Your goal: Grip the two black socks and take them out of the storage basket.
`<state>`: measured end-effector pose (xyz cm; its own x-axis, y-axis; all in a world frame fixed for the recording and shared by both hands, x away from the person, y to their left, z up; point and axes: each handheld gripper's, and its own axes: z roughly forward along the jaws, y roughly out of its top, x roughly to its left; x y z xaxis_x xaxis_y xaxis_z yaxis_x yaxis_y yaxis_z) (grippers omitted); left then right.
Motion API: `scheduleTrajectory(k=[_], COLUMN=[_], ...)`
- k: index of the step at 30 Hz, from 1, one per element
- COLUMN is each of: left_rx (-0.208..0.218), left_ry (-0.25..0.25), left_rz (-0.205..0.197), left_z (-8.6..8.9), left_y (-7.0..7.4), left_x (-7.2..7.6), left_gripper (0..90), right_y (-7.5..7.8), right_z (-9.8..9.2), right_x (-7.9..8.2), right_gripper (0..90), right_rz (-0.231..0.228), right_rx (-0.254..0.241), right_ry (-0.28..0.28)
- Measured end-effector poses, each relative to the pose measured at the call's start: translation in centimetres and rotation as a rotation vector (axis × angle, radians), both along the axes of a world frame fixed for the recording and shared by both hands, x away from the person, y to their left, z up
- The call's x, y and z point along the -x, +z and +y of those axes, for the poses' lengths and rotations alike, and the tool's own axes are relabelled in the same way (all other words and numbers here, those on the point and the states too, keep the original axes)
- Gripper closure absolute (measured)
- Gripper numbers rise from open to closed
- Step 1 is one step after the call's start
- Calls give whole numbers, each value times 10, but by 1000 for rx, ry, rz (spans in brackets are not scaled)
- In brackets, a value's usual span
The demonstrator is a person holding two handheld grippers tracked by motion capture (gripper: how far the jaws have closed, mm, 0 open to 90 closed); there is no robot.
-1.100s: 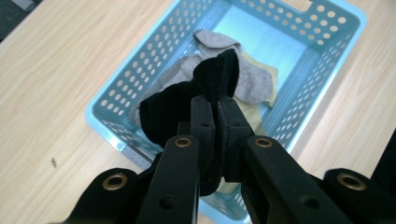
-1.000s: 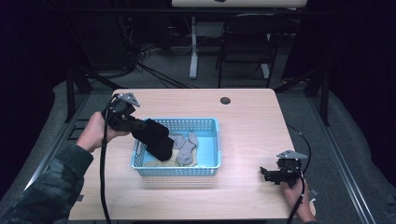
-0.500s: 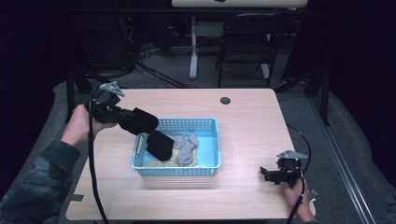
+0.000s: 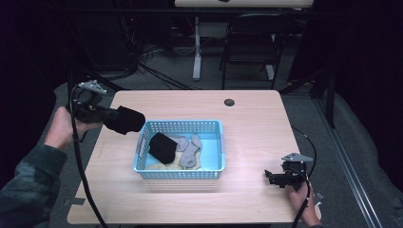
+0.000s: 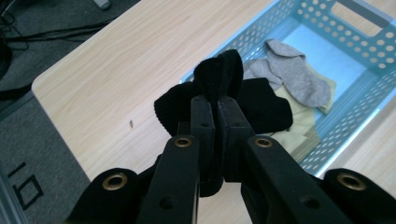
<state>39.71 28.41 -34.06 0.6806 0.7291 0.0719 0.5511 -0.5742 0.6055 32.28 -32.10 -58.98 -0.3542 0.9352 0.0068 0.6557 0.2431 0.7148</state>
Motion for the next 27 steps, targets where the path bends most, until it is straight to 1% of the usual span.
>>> scheduleTrajectory(k=[6, 10, 12, 14, 15, 17, 18, 19, 20, 21, 22, 23, 25, 26, 27], left_rx=[-6, -18, -16, -17, -23, -42, -55, -62, -58, -63, -66, -60, -67, -67, -70], left_ry=[41, 71, 88, 100, 115, 141, 161, 168, 178, 188, 193, 201, 213, 213, 218], left_rz=[1, 11, 11, 21, 19, 20, 27, 34, 37, 42, 51, 60, 71, 71, 84], left_z=[12, 20, 24, 29, 31, 34, 37, 39, 41, 43, 44, 45, 46, 46, 46], left_y=[-3, -9, -11, -14, -16, -21, -25, -28, -31, -35, -39, -43, -50, -50, -59], left_x=[-3, -7, -9, -11, -11, -12, -13, -14, -15, -16, -17, -18, -20, -20, -21], left_gripper=[860, 860, 860, 860, 860, 860, 860, 859, 859, 859, 859, 859, 859, 859, 859], right_y=[0, 0, 0, 0, 0, 0, 0, 0, 0, 0, 0, 0, 0, 0, 0], right_z=[0, 0, 0, 0, 0, 0, 0, 0, 0, 0, 0, 0, 0, 0, 0], right_x=[0, 0, 0, 0, 0, 0, 0, 0, 0, 0, 0, 0, 0, 0, 0], right_gripper=[0, 0, 0, 0, 0, 0, 0, 0, 0, 0, 0, 0, 0, 0, 0], right_rz=[0, 0, 0, 0, 0, 0, 0, 0, -1, 0, 0, 1, 0, 0, 0], right_rx=[0, 0, 1, 0, 0, 1, 0, 1, 0, 1, 0, 0, 0, 0, 0], right_ry=[0, 0, 0, 0, 0, 0, 0, 0, -1, -1, -1, -2, 0, 0, 0])
